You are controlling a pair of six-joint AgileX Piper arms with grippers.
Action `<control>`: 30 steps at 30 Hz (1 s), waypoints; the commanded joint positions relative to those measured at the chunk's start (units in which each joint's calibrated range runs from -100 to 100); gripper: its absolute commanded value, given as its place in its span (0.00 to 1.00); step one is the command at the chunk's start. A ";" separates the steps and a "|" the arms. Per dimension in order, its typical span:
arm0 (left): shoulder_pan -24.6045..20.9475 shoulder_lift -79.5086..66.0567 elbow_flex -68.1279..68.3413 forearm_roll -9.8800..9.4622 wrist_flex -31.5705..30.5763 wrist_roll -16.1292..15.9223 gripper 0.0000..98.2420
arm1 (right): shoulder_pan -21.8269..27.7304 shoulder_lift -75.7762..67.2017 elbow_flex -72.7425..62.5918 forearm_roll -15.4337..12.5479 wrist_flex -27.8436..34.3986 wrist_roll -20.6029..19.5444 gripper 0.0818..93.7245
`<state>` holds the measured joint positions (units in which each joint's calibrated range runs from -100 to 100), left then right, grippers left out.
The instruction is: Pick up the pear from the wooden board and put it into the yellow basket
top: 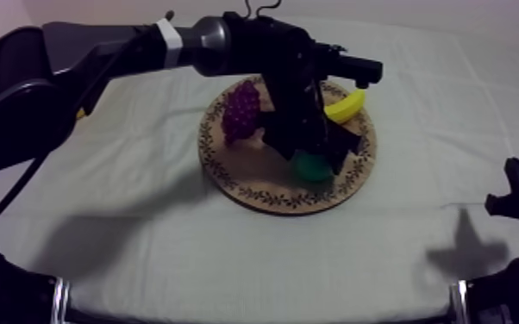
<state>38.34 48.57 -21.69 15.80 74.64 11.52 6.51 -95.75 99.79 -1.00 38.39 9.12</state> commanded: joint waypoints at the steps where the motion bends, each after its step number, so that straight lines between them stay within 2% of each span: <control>1: -0.14 0.31 -0.31 0.22 0.47 0.07 0.64 | 0.00 -0.01 -0.01 0.00 0.00 0.13 0.00; 6: -0.44 1.04 -0.87 0.70 1.44 0.17 0.45 | 0.00 -0.01 -0.01 0.00 0.00 0.85 0.00; 8: -0.50 0.96 -1.22 0.49 1.86 0.19 0.41 | 0.00 -0.01 -0.01 0.00 0.00 1.26 0.00; 12: -0.92 -1.75 -0.82 -0.75 2.19 0.06 0.41 | 0.00 -0.01 -0.01 0.00 0.00 1.98 0.00; 20: -3.03 -16.54 7.43 -5.30 1.01 1.64 0.42 | 0.00 -0.01 -0.01 0.00 0.00 2.48 0.00; 25: -5.39 -27.66 14.11 -6.90 -0.11 2.77 0.42 | 0.00 -0.01 -0.01 0.00 0.00 2.56 0.00; 30: -8.89 -38.31 16.91 -9.59 1.71 3.88 0.42 | 0.00 -0.01 -0.01 0.00 0.00 2.60 0.00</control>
<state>30.74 16.87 -5.10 6.88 75.81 15.26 6.51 -95.75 99.79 -1.00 38.39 11.70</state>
